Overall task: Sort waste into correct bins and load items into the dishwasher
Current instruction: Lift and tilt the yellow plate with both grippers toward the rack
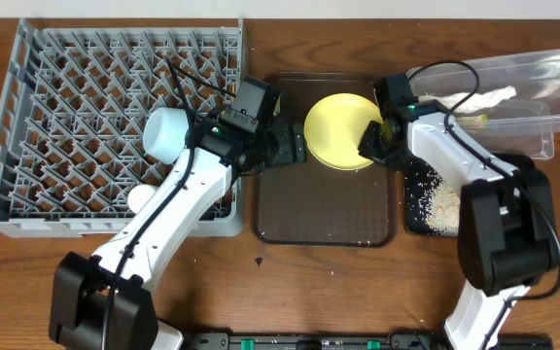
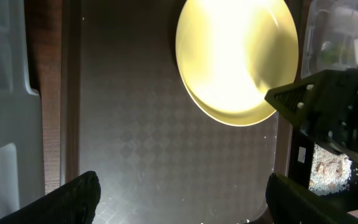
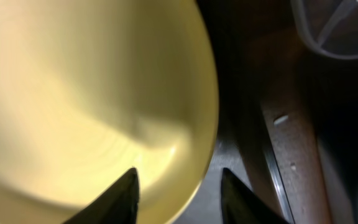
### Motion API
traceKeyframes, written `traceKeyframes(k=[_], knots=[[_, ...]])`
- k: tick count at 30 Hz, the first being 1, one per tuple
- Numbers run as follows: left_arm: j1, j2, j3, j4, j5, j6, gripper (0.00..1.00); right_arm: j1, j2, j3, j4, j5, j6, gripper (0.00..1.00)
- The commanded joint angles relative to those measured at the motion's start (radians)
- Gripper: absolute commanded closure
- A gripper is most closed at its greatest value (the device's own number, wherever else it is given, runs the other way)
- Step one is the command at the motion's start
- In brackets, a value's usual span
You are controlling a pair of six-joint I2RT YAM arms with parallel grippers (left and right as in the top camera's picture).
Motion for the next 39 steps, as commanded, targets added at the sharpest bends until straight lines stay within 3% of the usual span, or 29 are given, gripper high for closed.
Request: traceKeyframes(k=[1,12,21,26,30,39], knots=[[0.002,0.003,-0.004,0.002,0.012,-0.005,0.14,0.008,-0.102,-0.009,0.001,0.000,-0.024,0.55],[0.002,0.003,-0.004,-0.001,0.012,0.000,0.14,0.026,-0.136,-0.009,0.013,0.007,-0.138,0.51],[0.002,0.003,-0.004,-0.006,0.005,0.002,0.14,0.110,-0.074,-0.010,-0.008,0.179,-0.016,0.51],[0.002,0.003,-0.004,-0.010,0.005,0.002,0.14,0.144,0.011,-0.010,0.115,0.178,-0.098,0.79],[0.003,0.002,-0.004,-0.026,0.005,0.011,0.14,0.168,0.079,-0.010,0.114,0.106,-0.102,0.99],[0.064,0.000,-0.003,-0.114,0.006,0.025,0.14,0.233,0.014,-0.010,0.008,-0.043,-0.161,0.99]])
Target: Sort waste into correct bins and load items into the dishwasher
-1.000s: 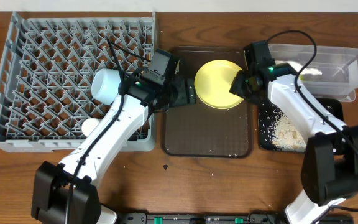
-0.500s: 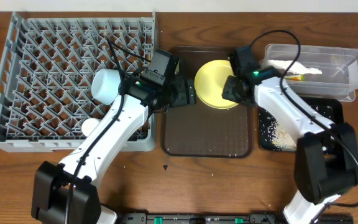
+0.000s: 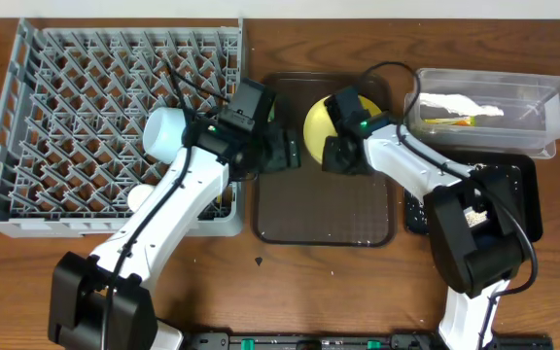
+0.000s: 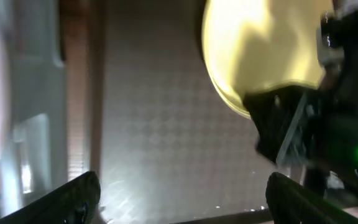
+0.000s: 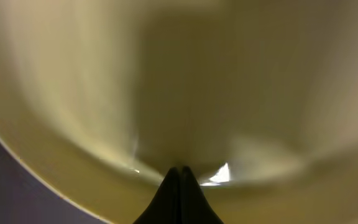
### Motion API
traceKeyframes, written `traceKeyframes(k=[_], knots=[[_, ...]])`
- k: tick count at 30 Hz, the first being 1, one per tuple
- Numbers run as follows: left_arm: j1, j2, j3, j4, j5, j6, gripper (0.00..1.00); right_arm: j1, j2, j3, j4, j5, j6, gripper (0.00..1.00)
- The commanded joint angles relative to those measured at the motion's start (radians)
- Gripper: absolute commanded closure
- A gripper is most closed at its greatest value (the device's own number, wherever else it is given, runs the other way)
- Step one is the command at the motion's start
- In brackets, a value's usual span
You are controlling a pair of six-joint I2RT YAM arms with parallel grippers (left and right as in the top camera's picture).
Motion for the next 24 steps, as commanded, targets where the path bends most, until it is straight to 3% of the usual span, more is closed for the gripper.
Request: traceKeyframes(k=[1,11,12,14,24], knots=[[0.043,0.000,-0.003,-0.025,0.013,0.017,0.14,0.027,-0.051,-0.012,-0.047,-0.067,-0.034,0.99],[0.024,0.000,-0.004,-0.028,0.057,0.040,0.14,0.013,-0.270,-0.012,-0.112,-0.065,-0.103,0.98],[0.019,0.000,-0.004,-0.027,0.057,0.040,0.14,0.009,-0.287,-0.012,-0.130,-0.030,-0.068,0.93],[0.011,0.000,-0.004,-0.019,0.057,0.040,0.14,-0.001,-0.308,-0.012,-0.173,0.045,0.026,0.66],[-0.033,0.001,-0.004,0.096,0.090,0.120,0.13,-0.029,-0.154,-0.014,-0.217,0.192,0.200,0.53]])
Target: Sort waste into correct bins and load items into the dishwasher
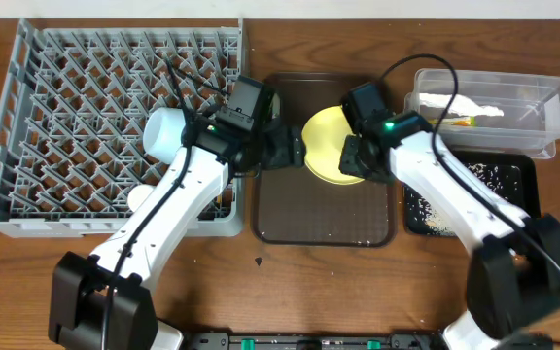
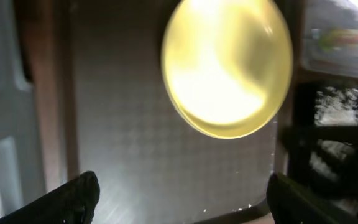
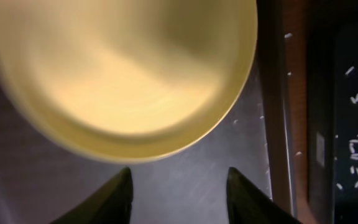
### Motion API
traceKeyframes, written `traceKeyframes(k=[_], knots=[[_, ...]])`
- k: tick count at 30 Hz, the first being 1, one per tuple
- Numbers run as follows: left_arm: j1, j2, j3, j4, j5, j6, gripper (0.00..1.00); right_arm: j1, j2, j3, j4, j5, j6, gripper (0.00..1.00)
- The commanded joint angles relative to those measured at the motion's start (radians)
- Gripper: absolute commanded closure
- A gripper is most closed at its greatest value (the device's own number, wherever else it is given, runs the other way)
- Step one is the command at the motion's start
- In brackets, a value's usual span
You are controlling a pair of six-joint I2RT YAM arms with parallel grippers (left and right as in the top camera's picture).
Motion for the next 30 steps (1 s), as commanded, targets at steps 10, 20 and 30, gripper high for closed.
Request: traceKeyframes(k=[10,20,30], knots=[[-0.026,0.053,-0.005,0.042,0.027,0.068,0.13,-0.090,0.180,-0.002,0.019,-0.007,0.103,0.57],[-0.026,0.116,-0.005,0.103,0.082,0.067,0.13,-0.096,0.288,-0.002,0.069,-0.031,0.117,0.99],[-0.026,0.117,-0.005,0.110,0.088,0.067,0.09,-0.099,0.207,-0.002,0.060,-0.114,-0.153,0.99]])
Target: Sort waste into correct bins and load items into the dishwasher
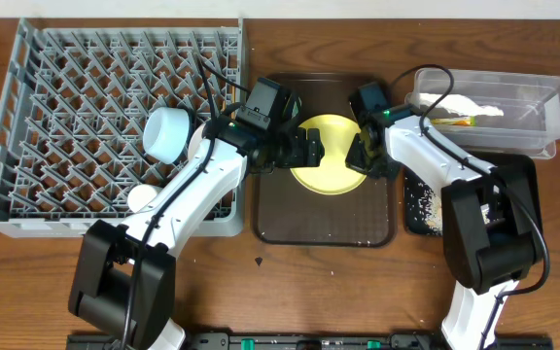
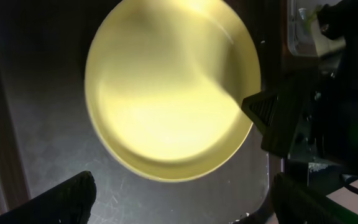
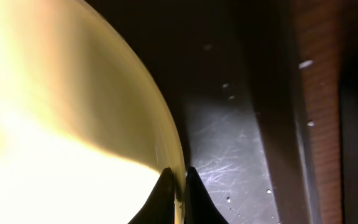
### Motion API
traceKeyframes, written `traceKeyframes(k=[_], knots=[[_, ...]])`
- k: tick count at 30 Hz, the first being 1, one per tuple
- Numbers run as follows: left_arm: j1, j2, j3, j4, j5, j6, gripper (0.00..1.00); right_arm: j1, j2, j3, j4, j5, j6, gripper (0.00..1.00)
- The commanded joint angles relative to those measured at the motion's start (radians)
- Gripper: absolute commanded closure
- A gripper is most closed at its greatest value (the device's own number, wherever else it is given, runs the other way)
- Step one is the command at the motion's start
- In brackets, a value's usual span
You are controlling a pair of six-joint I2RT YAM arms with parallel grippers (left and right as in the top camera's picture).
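A yellow plate (image 1: 325, 156) lies on the brown tray (image 1: 324, 219); it fills the left wrist view (image 2: 166, 106) and shows as a bright rim in the right wrist view (image 3: 73, 124). My right gripper (image 1: 362, 157) is shut on the plate's right rim, its fingertips pinching the edge (image 3: 177, 178). My left gripper (image 1: 304, 151) hovers open over the plate's left side, its fingers (image 2: 73, 199) wide apart, and holds nothing (image 2: 180, 190).
A grey dish rack (image 1: 27, 199) stands at the left with a white cup (image 1: 168, 133) at its right side. A clear bin (image 1: 538, 141) holding paper waste sits at the back right. A black tray (image 1: 421, 199) with rice grains lies beside the brown tray.
My right gripper was open above the plate; now it is shut on the plate's right rim. My left gripper has moved right and closer over the plate, still open.
First my right gripper stood open around the plate's right edge. Then it was shut on the plate, held further left over the tray. Later it was open above the plate lying on the tray. Now it pinches the rim again, with the left gripper open nearby throughout.
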Motion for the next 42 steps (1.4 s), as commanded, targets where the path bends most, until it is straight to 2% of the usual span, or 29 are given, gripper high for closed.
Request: traceKeyframes(k=[1,9,16,21,29,31,35,42], knots=[[0.001,0.003,-0.004,-0.003,0.015,0.017,0.09,-0.008,-0.019,-0.029,-0.016,-0.068,-0.187,0.99],[0.002,0.003,-0.005,-0.027,0.015,0.017,0.09,-0.109,-0.077,-0.029,-0.023,-0.229,-0.367,0.99],[0.002,0.003,-0.005,-0.041,0.016,0.015,0.09,-0.229,-0.077,-0.029,-0.003,-0.544,-0.584,0.99],[0.003,0.003,-0.005,-0.040,0.038,0.005,0.09,-0.261,-0.077,-0.029,-0.004,-0.670,-0.680,0.99],[0.068,0.003,-0.005,-0.040,0.198,-0.048,0.09,-0.302,-0.077,-0.029,-0.012,-0.763,-0.718,0.99],[0.113,0.003,-0.005,-0.040,0.295,-0.048,0.09,-0.316,-0.079,-0.029,-0.012,-0.802,-0.725,0.99],[0.151,0.003,-0.005,-0.040,0.388,-0.047,0.09,-0.323,-0.081,-0.029,-0.012,-0.853,-0.743,0.99],[0.151,0.003,-0.005,-0.041,0.409,-0.047,0.09,-0.323,-0.093,-0.029,-0.014,-0.886,-0.761,0.99]])
